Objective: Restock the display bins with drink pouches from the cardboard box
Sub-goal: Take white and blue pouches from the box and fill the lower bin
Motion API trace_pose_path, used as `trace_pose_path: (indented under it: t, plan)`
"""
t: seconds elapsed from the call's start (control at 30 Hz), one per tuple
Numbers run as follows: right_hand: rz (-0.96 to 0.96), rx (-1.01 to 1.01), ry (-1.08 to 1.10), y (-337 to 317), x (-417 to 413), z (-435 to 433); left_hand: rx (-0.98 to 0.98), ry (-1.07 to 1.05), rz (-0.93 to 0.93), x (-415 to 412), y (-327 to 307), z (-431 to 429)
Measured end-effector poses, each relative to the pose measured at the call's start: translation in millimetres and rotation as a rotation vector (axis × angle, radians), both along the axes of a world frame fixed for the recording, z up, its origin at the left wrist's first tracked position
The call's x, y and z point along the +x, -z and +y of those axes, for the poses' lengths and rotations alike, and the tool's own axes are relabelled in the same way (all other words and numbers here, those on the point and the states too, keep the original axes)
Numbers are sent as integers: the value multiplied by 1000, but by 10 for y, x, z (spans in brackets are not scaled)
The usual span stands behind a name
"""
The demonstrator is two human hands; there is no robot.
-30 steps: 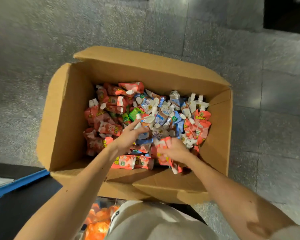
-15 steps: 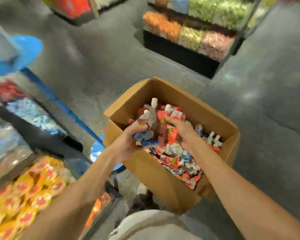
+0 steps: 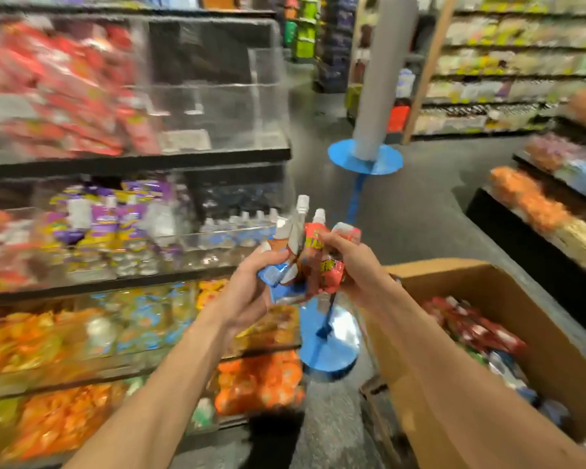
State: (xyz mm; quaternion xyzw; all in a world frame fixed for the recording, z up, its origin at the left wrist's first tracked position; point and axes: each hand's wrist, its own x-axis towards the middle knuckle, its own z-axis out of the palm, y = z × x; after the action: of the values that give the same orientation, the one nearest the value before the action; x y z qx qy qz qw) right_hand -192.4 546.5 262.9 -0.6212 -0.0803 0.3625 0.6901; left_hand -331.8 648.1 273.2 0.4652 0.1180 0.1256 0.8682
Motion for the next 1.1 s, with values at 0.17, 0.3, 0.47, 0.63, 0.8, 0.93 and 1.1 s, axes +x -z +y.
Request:
trace_pose_path:
  t: [0.17,0.3,0.47,0.63,0.8,0.93,1.1]
  plan:
    - [-90,11,-103,-139,-769,1162,59,-118,18,-816,-161,869]
    - [-186,10,-171,-310,-1208,1907,89,-165,60,-1255,-334,1597]
    - [-240,-23,-173,-609,-1347,2638,1,-235,34,-1448,-585,2268]
    - [-259,60,-299,-1011,-1332,3066,-37,-313,-53,-1402,-836,2767]
    - [-394,89,-356,-1347,-1148,3355,-18,-318,-134,-1345,-1066,3061]
    - [-414,111,-434,-1534,-1008,3585,-5,-360,-185,-1308,-1282,3198]
    - [-433,195,-419,-1752,-859,3818,29,-423,-201,-1335,-1462,3453]
